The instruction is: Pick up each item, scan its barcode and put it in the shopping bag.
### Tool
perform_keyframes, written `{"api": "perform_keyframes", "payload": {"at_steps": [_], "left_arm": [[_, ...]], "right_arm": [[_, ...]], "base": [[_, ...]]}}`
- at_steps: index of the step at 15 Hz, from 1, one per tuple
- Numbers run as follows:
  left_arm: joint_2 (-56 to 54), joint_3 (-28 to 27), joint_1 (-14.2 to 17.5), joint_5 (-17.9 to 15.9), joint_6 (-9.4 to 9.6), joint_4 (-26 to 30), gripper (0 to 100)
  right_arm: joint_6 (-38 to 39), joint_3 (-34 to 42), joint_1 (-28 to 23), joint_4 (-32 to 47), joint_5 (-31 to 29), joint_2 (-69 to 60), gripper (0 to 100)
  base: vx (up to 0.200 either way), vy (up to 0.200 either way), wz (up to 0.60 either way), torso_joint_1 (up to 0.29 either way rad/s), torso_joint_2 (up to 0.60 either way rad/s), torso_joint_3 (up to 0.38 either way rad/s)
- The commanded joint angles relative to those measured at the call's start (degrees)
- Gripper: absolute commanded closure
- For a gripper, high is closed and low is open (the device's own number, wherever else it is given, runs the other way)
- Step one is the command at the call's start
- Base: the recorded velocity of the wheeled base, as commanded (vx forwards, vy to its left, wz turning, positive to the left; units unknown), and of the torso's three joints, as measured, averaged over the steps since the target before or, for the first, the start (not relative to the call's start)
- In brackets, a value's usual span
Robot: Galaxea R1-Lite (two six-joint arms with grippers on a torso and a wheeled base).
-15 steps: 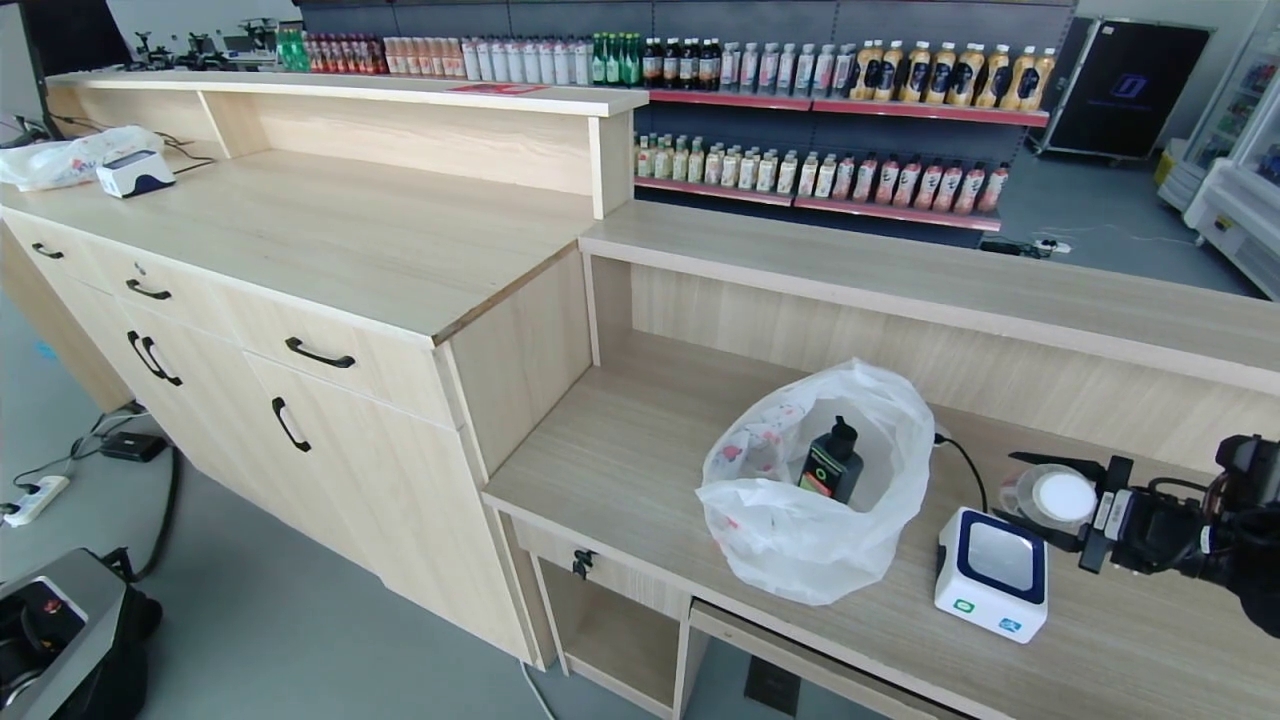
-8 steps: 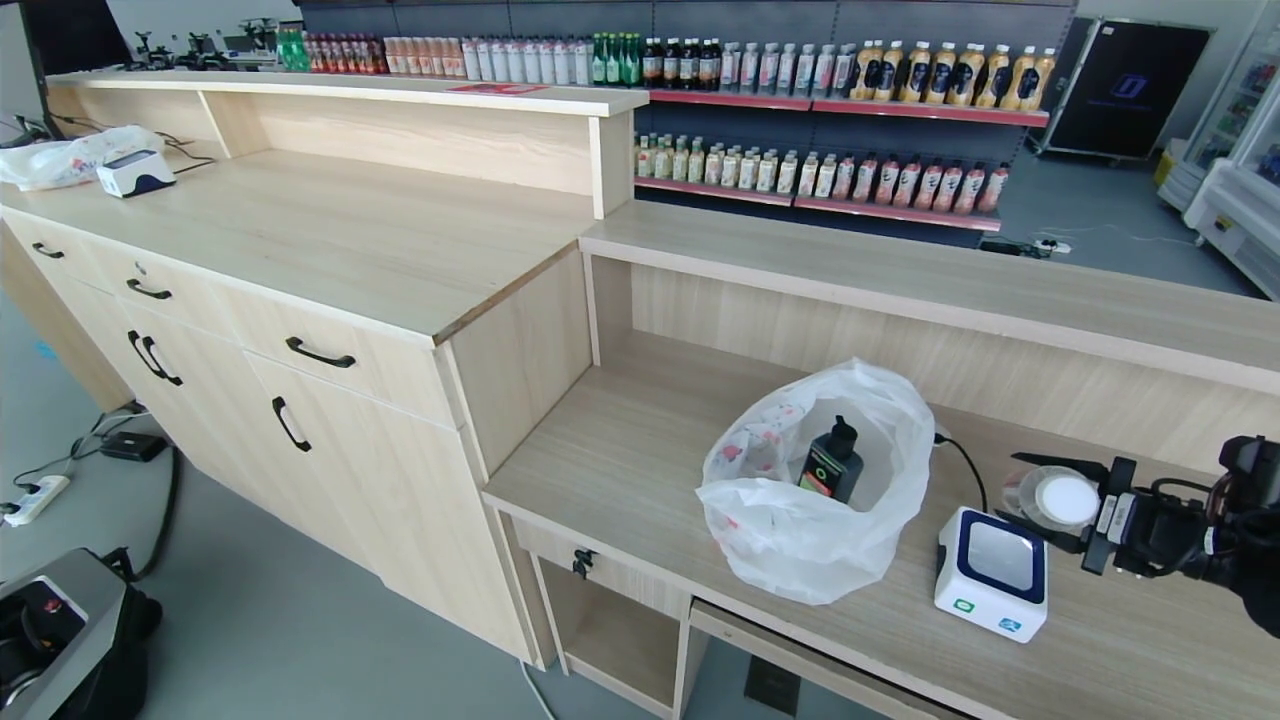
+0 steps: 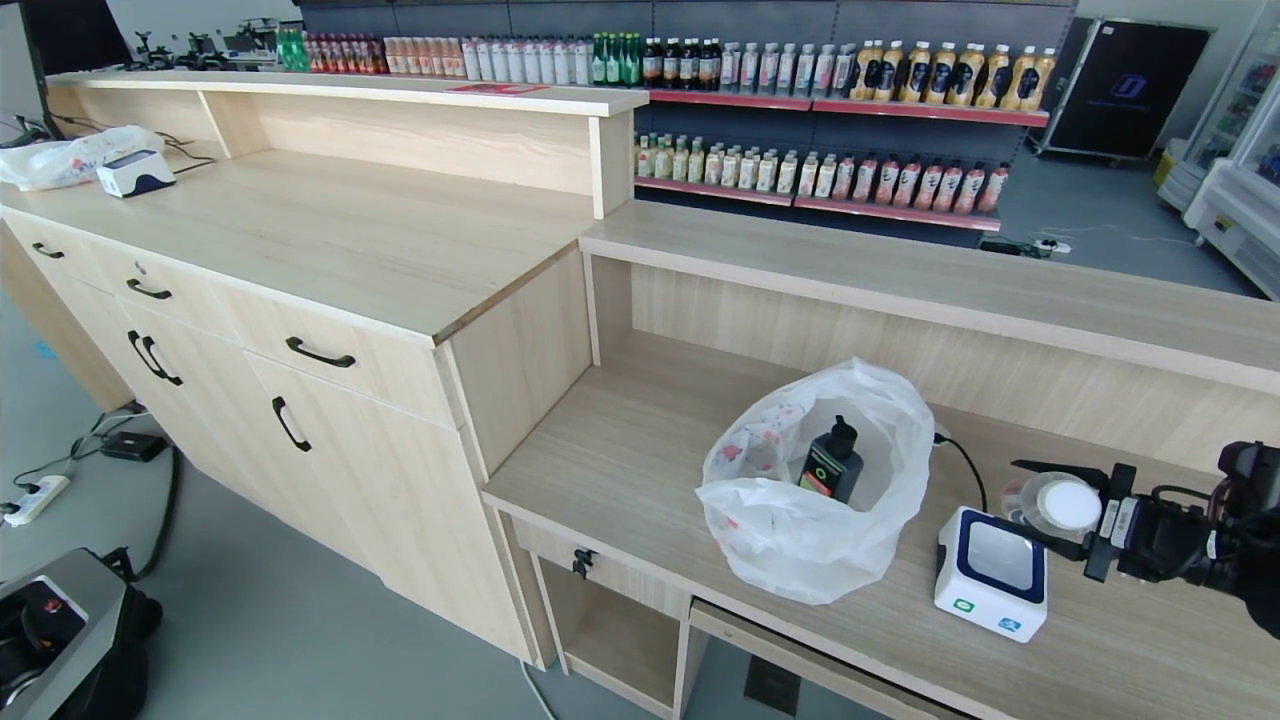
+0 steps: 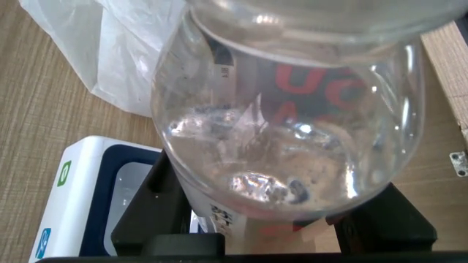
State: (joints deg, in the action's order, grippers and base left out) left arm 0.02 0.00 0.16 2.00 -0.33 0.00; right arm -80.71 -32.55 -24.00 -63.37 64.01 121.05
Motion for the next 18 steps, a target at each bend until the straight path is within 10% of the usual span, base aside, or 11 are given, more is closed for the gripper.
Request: {"api": "perform_keyframes", "payload": {"at_steps": [1, 18], "left_arm": [[-0.02, 0.0, 0.02, 0.02, -0.02, 0.0, 0], [-0.02, 0.0, 0.02, 0.02, -0.02, 0.0, 0]], "right_arm": [[-0.32, -0.06, 0.01, 0.26, 0.06, 0.06, 100], [-0.5, -0.32, -0.17, 2.02, 1.99, 1.2, 100]], "base": [[0.0, 0.0, 0.0, 0.0, 0.0, 0.0], [0.0, 0.0, 0.0, 0.0, 0.0, 0.0]]}}
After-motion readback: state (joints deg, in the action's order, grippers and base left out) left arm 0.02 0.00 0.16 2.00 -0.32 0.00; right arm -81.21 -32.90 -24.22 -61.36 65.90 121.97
